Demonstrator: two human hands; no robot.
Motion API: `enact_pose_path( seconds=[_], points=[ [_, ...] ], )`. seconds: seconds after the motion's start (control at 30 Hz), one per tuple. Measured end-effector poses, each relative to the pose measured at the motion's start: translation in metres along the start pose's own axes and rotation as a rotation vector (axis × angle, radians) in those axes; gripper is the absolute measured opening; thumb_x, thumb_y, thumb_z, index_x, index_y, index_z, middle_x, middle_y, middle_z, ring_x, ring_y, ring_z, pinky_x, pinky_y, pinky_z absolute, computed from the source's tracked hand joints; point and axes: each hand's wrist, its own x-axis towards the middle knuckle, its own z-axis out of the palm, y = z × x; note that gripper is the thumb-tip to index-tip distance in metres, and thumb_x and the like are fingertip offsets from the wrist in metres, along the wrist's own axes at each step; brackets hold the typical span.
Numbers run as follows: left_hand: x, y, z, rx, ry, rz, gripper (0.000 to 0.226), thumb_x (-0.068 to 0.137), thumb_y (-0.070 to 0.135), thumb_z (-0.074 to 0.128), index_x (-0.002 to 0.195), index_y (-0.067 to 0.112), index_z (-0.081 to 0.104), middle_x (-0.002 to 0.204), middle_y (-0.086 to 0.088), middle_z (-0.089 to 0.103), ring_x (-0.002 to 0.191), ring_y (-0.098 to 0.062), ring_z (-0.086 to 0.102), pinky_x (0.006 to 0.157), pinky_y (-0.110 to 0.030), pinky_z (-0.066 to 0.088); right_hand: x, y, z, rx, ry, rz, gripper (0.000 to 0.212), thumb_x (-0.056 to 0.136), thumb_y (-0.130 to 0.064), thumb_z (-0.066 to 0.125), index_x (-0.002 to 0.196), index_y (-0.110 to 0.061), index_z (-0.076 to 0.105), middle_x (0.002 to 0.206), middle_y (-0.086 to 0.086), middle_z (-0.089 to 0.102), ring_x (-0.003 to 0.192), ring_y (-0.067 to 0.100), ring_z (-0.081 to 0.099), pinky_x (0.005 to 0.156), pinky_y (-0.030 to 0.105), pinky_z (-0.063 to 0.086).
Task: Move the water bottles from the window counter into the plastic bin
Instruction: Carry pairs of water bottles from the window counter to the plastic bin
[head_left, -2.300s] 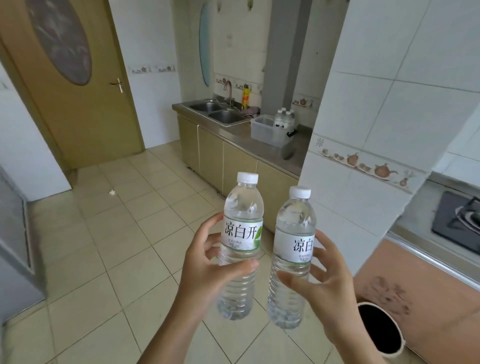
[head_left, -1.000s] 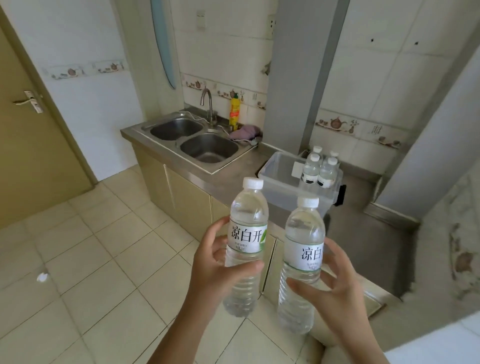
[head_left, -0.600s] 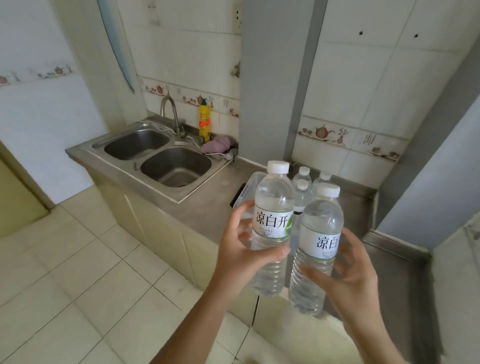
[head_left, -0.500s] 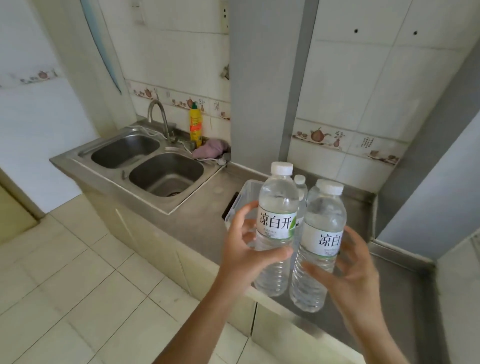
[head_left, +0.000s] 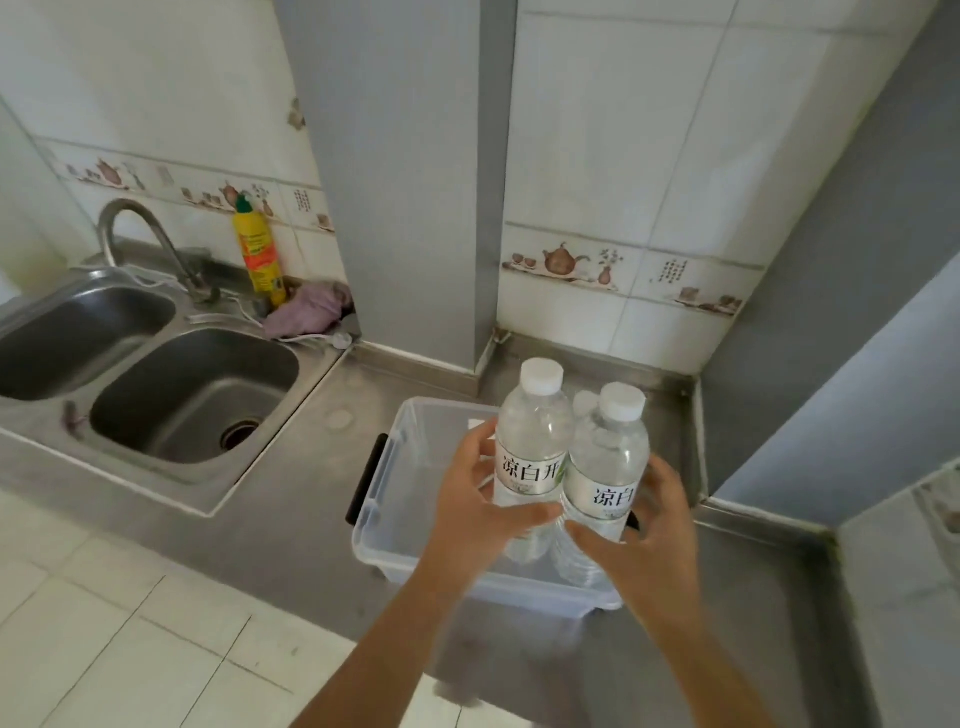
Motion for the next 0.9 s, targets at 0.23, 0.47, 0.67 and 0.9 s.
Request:
enact_pose_path(
  seconds=[0.23, 0.47, 0.67, 0.9],
  points=[
    [-0.001, -0.043, 0.002, 0.017, 0.012, -0.061, 0.086, 0.043, 0.013, 0.092, 0.118, 0.029, 0.054, 0.112, 0.024, 0.066, 0.109, -0.002, 0.063, 0.084, -0.019, 0.054, -0.001, 0.034, 0.005, -0.064, -0.003, 0.081, 0.088, 0.05, 0.007, 0.089, 0.118, -0.029, 0.048, 0.12, -0.006, 0.06, 0.109, 0.011, 0.062, 0.087, 0.029, 0.054],
    [-0.006, -0.068, 0.004, 0.155, -0.039, -0.022, 0.088, 0.048, 0.004, 0.089, 0.115, 0.04, 0.045, 0.12, 0.003, 0.056, 0.108, -0.004, 0.059, 0.086, -0.026, 0.056, -0.016, 0.049, 0.016, -0.238, 0.107, 0.202, 0.082, 0.05, -0.01, 0.093, 0.114, -0.035, 0.048, 0.107, -0.016, 0.064, 0.101, 0.012, 0.063, 0.087, 0.033, 0.052],
    [-0.002, -0.072, 0.004, 0.322, -0.042, -0.008, 0.084, 0.041, 0.023, 0.094, 0.106, 0.041, 0.044, 0.11, 0.012, 0.055, 0.102, -0.008, 0.058, 0.087, -0.026, 0.051, -0.024, 0.051, 0.018, -0.438, 0.159, 0.184, 0.083, 0.047, -0.024, 0.095, 0.116, -0.034, 0.049, 0.11, -0.008, 0.061, 0.1, 0.016, 0.055, 0.081, 0.03, 0.045],
    [-0.005, -0.067, 0.002, 0.475, -0.127, -0.019, 0.084, 0.047, 0.047, 0.091, 0.114, 0.035, 0.042, 0.11, 0.019, 0.053, 0.102, -0.007, 0.056, 0.087, -0.025, 0.049, -0.025, 0.049, 0.014, -0.546, 0.133, 0.176, 0.082, 0.05, -0.021, 0.092, 0.121, -0.021, 0.052, 0.111, -0.001, 0.06, 0.103, 0.026, 0.057, 0.08, 0.037, 0.049]
  ],
)
